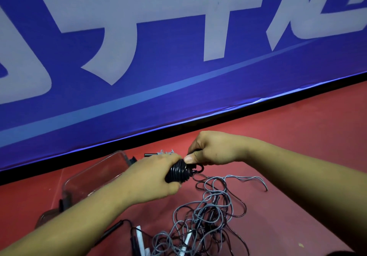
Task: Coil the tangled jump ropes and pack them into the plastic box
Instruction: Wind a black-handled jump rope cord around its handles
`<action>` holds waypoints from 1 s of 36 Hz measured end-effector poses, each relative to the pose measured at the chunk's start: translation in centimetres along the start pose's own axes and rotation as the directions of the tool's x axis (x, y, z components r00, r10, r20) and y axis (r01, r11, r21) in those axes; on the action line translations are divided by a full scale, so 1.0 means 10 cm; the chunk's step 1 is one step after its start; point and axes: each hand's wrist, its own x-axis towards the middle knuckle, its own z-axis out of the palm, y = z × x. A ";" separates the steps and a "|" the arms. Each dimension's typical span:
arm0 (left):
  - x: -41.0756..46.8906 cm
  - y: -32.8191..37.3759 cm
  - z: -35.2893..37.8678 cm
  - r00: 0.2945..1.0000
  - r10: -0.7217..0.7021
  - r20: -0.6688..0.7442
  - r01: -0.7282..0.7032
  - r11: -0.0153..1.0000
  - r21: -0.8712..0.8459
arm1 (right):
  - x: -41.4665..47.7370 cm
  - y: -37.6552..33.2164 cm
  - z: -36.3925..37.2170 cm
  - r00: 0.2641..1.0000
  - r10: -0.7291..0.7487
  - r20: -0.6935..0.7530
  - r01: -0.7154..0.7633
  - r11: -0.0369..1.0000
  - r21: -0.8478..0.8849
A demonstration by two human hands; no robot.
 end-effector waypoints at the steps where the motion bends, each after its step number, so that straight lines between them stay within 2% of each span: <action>1: -0.01 0.02 0.03 1.000 -0.001 -0.005 0.001 1.000 -0.012 | -0.01 0.03 0.01 1.000 0.015 -0.005 -0.015 0.994 0.113; 3: -0.02 0.07 0.07 0.999 -0.002 -0.038 0.000 0.999 -0.051 | -0.03 0.09 0.02 0.999 0.045 -0.007 -0.040 0.941 0.335; 5: -0.03 0.11 0.09 0.991 0.004 -0.134 -0.022 0.991 -0.131 | -0.03 0.14 0.03 0.997 0.070 0.030 -0.075 0.878 0.473; 8: -0.06 0.15 0.07 0.955 -0.007 -0.297 -0.090 0.947 -0.309 | -0.03 0.19 0.02 0.986 0.092 0.138 -0.159 0.764 0.625; 11: -0.08 0.19 0.03 0.931 0.032 -0.363 -0.191 0.891 -0.412 | -0.03 0.20 -0.03 0.968 0.045 0.248 -0.222 0.617 0.755; 14: -0.09 0.22 -0.02 0.904 0.059 -0.423 -0.284 0.822 -0.494 | -0.04 0.21 -0.10 0.942 -0.021 0.334 -0.271 0.537 0.799; 17: -0.07 0.25 -0.02 0.909 0.016 -0.416 -0.312 0.688 -0.656 | -0.05 0.23 -0.10 0.929 -0.073 0.362 -0.289 0.464 0.837; 21: -0.02 0.32 -0.02 0.927 -0.085 -0.365 -0.296 0.431 -0.852 | -0.02 0.23 -0.09 0.970 -0.094 0.222 -0.177 0.346 0.921; 23: 0.01 0.35 -0.05 0.932 -0.124 -0.340 -0.285 0.327 -0.901 | -0.03 0.20 -0.10 0.988 -0.086 0.132 -0.095 0.342 0.935; 26: 0.04 0.40 -0.11 0.930 -0.192 -0.313 -0.272 0.213 -0.938 | -0.04 0.14 -0.09 0.998 -0.052 -0.028 0.048 0.424 0.904; 29: 0.06 0.43 -0.16 0.923 -0.256 -0.289 -0.260 0.141 -0.955 | -0.03 0.13 -0.10 0.979 0.021 -0.204 0.167 0.501 0.849; 31: 0.06 0.43 -0.18 0.921 -0.279 -0.271 -0.247 0.120 -0.962 | -0.03 0.14 -0.12 0.963 0.047 -0.265 0.200 0.535 0.821; 36: 0.07 0.44 -0.16 0.909 -0.345 -0.235 -0.227 0.064 -0.972 | -0.07 0.08 -0.15 0.945 0.007 -0.326 0.193 0.795 0.576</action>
